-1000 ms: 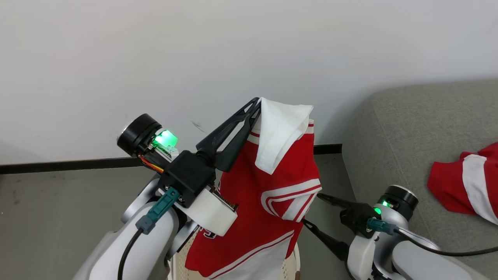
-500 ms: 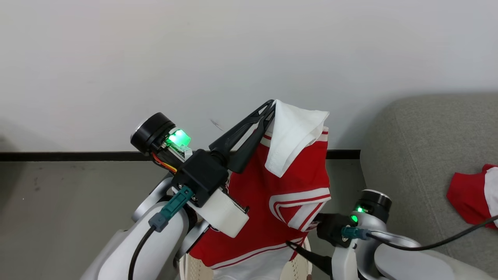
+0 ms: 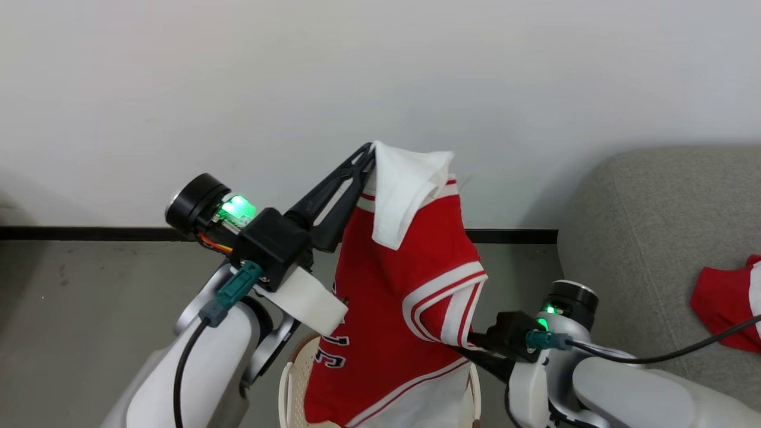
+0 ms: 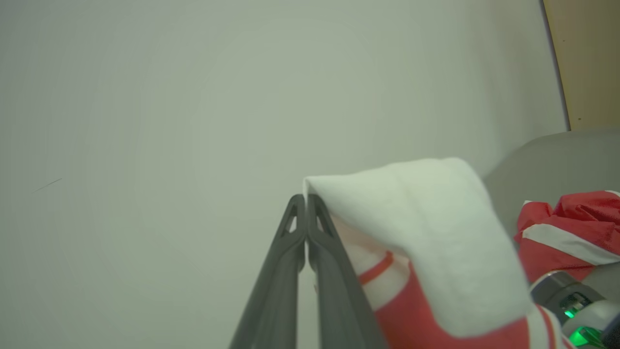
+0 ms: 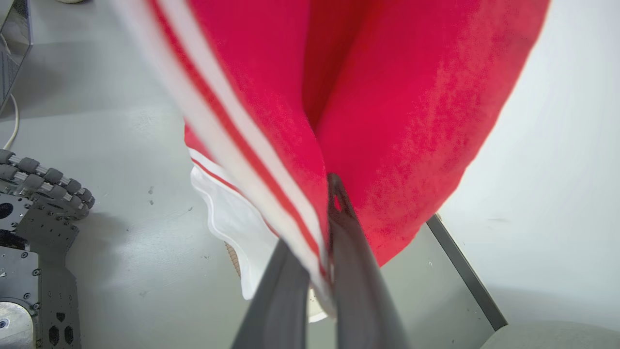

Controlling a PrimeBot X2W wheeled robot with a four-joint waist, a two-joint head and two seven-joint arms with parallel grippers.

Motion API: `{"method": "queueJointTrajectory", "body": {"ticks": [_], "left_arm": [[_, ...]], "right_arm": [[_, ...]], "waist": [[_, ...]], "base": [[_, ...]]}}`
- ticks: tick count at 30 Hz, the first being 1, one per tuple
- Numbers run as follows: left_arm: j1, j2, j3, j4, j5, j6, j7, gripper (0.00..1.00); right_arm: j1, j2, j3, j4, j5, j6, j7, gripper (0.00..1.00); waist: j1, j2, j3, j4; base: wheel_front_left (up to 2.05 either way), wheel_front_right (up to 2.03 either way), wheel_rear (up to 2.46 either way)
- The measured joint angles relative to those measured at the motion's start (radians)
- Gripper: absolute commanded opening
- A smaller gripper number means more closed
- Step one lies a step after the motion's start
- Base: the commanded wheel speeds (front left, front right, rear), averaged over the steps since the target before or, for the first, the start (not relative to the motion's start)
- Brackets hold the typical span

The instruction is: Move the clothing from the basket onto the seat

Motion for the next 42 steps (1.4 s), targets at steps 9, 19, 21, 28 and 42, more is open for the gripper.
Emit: {"method": "queueJointTrajectory", "body": {"ticks": [9, 19, 21, 28, 42], "left_arm": [[0.105, 0.028, 0.057, 0.089, -0.054, 0.027, -0.001, 0.0], [0.196, 0.012, 0.062, 0.143, -0.118, 0.03, -0.028, 0.0], [0.208, 0.006, 0.06, 0.148, -0.128, 0.03, -0.039, 0.0], [0.238, -0.033, 0.044, 0.154, -0.184, 0.012, -0.063, 0.65], [0.291, -0.046, 0.012, 0.145, -0.227, -0.03, -0.11, 1.0]], "right_arm": [[0.009, -0.077, -0.193, 0.003, 0.099, 0.0, -0.035, 0.0], [0.07, -0.105, -0.445, -0.034, 0.184, 0.0, -0.038, 0.0], [0.073, -0.099, -0.493, -0.057, 0.198, 0.0, -0.038, 0.0], [0.123, -0.071, -0.616, -0.101, 0.254, 0.0, -0.038, 0.0], [0.154, -0.1, -0.797, -0.105, 0.256, 0.0, -0.038, 0.0]], "waist": [[0.0, 0.0, -0.001, -0.036], [-0.0001, 0.0, -0.011, -0.092], [-0.0001, 0.0, -0.014, -0.105], [0.0, 0.0, -0.025, -0.145], [0.0, 0.0, -0.051, -0.217]], "base": [[0.0, 0.0, 0.0], [0.0, 0.0, 0.0], [0.0, 0.0, 0.0], [0.0, 0.0, 0.0], [0.0, 0.0, 0.0]]}}
